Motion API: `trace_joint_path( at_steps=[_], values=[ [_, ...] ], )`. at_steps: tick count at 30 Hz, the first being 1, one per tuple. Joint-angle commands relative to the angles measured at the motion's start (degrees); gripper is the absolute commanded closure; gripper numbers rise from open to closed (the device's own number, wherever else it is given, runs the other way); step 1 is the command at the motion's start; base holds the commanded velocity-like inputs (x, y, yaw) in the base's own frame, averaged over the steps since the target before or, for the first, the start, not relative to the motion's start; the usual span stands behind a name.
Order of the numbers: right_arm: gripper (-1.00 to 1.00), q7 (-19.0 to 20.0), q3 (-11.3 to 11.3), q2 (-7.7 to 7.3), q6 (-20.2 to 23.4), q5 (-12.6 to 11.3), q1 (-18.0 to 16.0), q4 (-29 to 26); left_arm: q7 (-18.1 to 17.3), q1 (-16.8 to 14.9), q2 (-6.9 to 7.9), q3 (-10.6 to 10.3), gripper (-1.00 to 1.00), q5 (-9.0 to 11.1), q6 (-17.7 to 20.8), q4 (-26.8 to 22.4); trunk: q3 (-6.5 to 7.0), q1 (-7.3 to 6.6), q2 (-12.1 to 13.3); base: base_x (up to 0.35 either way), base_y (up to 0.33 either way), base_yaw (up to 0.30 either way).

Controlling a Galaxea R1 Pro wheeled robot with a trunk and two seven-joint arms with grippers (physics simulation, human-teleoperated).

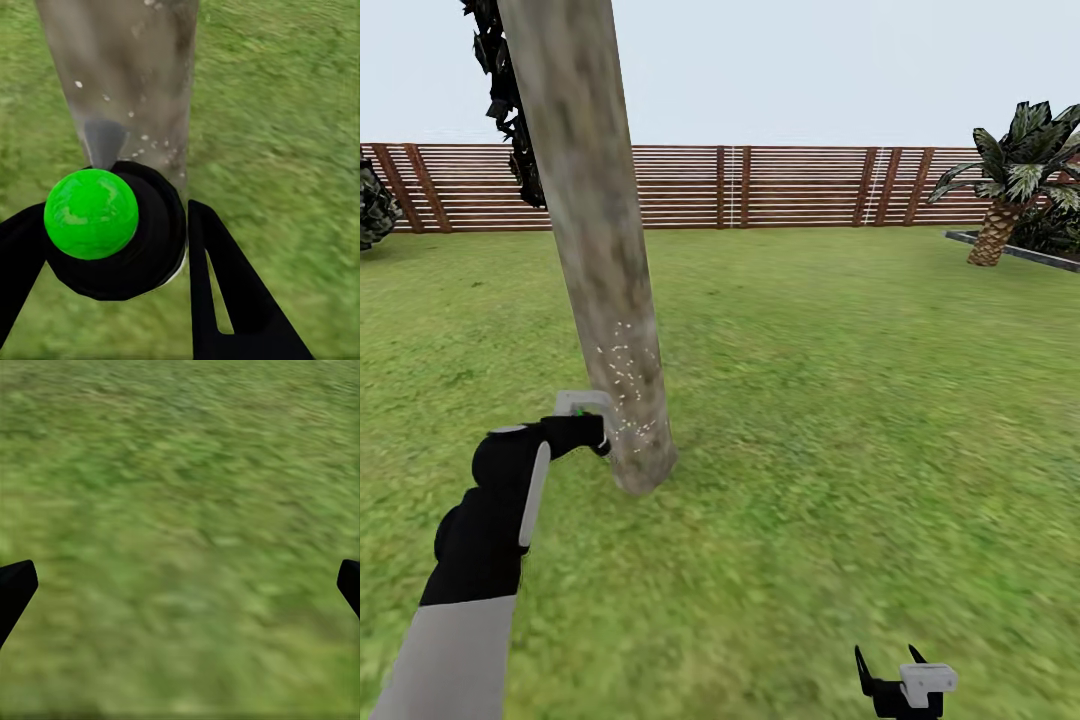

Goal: In the garden, pick up the pesticide atomizer on the floor and spray pesticide onto both trees until each tree trunk is fully covered.

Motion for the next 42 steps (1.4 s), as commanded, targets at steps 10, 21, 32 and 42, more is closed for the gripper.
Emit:
trace_joint_path(
  at_steps=[10,21,32,42],
  values=[
    [-1.00,0.0,0.0,0.00,0.0,0.0,0.0,0.0,0.0,-2.5,1.91,1.6,1.00,0.2,1.0,0.1,0.00,0.00,0.0,0.000,0.000,0.000],
    [-1.00,0.0,0.0,0.00,0.0,0.0,0.0,0.0,-0.2,-7.4,2.23,0.9,1.00,0.2,1.9,2.3,0.00,0.00,0.0,0.000,0.000,0.000],
    [-1.00,0.0,0.0,0.00,0.0,0.0,0.0,0.0,-2.0,-2.4,4.27,1.0,1.00,0.0,1.5,7.7,0.00,0.00,0.0,0.000,0.000,0.000],
    [-1.00,0.0,0.0,0.00,0.0,0.0,0.0,0.0,-3.1,-8.5,5.86,-3.9,1.00,0.1,2.4,7.2,0.00,0.00,0.0,0.000,0.000,0.000]
  ],
)
